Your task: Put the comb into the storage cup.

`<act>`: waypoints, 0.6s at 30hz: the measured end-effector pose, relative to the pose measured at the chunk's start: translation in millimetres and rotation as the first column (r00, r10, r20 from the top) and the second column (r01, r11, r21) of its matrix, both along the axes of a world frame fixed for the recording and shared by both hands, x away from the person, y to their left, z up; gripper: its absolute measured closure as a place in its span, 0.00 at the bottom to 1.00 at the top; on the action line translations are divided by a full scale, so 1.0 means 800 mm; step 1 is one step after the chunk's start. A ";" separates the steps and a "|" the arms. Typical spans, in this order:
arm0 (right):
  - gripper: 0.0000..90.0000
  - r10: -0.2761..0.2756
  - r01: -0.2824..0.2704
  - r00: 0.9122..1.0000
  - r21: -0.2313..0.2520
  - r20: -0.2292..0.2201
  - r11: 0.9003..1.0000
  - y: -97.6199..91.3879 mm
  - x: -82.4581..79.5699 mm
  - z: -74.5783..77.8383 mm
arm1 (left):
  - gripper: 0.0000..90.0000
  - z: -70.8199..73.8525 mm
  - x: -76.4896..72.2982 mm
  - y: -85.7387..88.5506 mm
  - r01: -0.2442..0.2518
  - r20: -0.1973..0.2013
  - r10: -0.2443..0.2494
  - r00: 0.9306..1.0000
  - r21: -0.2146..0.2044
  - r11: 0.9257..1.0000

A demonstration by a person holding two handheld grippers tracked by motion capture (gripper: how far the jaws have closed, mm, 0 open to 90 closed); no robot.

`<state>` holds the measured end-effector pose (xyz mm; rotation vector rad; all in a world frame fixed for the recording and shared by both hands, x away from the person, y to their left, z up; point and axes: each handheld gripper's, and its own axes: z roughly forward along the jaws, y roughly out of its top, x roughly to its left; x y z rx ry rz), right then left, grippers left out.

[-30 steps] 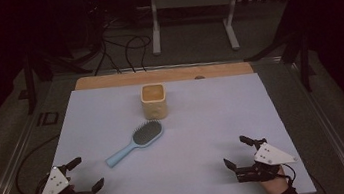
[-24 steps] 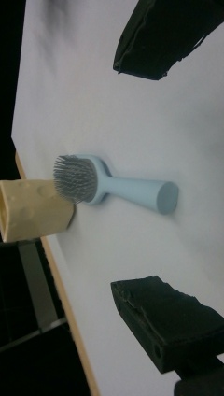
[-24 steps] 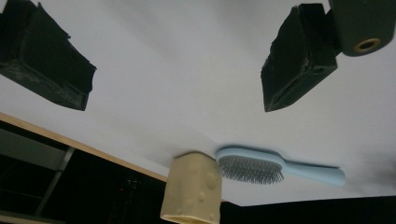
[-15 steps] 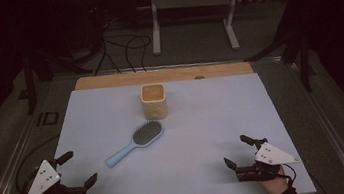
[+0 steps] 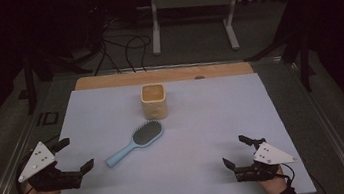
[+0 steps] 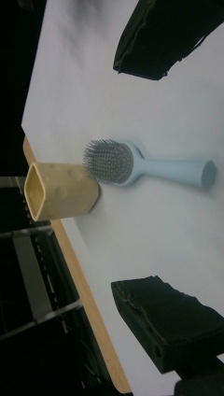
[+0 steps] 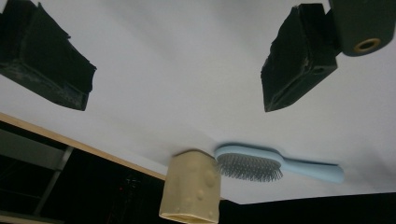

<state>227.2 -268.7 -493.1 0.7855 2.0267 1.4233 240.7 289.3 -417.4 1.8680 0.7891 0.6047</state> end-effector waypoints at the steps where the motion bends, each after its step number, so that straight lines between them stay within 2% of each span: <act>1: 0.10 0.000 0.000 1.000 0.000 0.000 1.000 0.000 0.000 0.000 | 0.00 0.000 0.002 0.000 -0.005 0.000 0.005 1.000 -0.010 1.000; 3: 0.10 0.003 -0.003 1.000 0.001 0.001 1.000 0.000 0.000 0.000 | 0.00 0.002 0.007 0.000 0.000 -0.014 0.000 1.000 -0.024 1.000; 4: 0.10 0.003 -0.003 1.000 0.001 -0.001 1.000 0.000 0.000 0.000 | 0.00 0.002 0.009 0.000 0.015 -0.019 -0.015 1.000 -0.019 1.000; 6: 0.10 0.003 -0.003 1.000 0.001 0.000 1.000 0.000 0.000 0.000 | 0.00 0.004 0.011 -0.003 0.017 -0.017 -0.017 1.000 0.002 1.000; 10: 0.10 0.008 -0.008 1.000 0.004 -0.003 1.000 0.000 0.001 -0.001 | 0.00 0.007 0.019 -0.007 0.023 -0.029 -0.022 0.999 0.017 1.000; 16: 0.10 0.008 -0.008 1.000 0.007 -0.005 1.000 0.000 0.001 0.000 | 0.01 0.010 0.035 -0.016 0.037 -0.035 -0.036 0.999 0.030 0.999; 18: 0.10 0.010 -0.010 1.000 0.003 -0.005 1.000 0.000 0.001 -0.001 | 0.02 0.011 0.044 -0.023 0.044 -0.044 -0.041 0.998 0.050 0.998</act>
